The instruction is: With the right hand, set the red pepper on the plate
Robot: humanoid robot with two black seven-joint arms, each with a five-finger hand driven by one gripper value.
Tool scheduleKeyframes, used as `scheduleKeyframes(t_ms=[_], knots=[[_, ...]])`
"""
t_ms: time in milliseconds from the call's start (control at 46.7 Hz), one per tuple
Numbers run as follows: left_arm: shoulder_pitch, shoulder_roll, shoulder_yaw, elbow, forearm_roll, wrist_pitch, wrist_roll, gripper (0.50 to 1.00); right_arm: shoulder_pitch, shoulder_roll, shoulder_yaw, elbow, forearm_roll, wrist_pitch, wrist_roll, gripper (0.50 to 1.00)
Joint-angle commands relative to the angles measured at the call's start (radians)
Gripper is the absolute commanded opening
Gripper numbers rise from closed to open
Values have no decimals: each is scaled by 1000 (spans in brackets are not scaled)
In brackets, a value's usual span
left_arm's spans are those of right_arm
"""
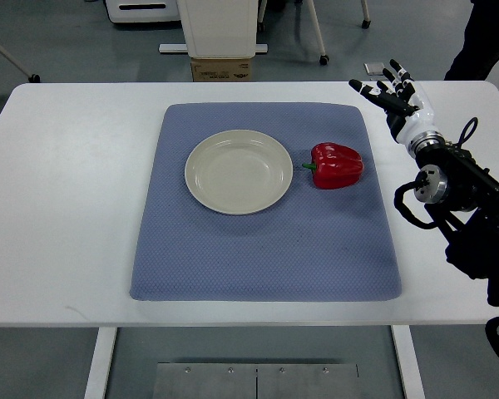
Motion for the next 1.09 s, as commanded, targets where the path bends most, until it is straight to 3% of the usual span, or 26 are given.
scheduleKeyframes(t_ms=[0, 128, 578, 857, 1071], knots=[[-1, 0, 0, 0, 0, 0, 0, 1000, 3, -2, -9, 0, 0, 33, 1, 1000], [0, 0, 0, 0, 0, 0, 0, 1000, 3, -25, -24, 0, -2, 95, 3, 1000], [0, 0, 0, 0, 0, 0, 0, 1000, 60, -135, -243, 14, -67, 149, 55, 998], [0, 0, 0, 0, 0, 0, 0, 1000, 92, -175, -383, 22, -287, 210, 144, 998], [0, 0, 0, 0, 0, 0, 0, 1000, 141, -185, -549, 20, -350, 208, 184, 998]])
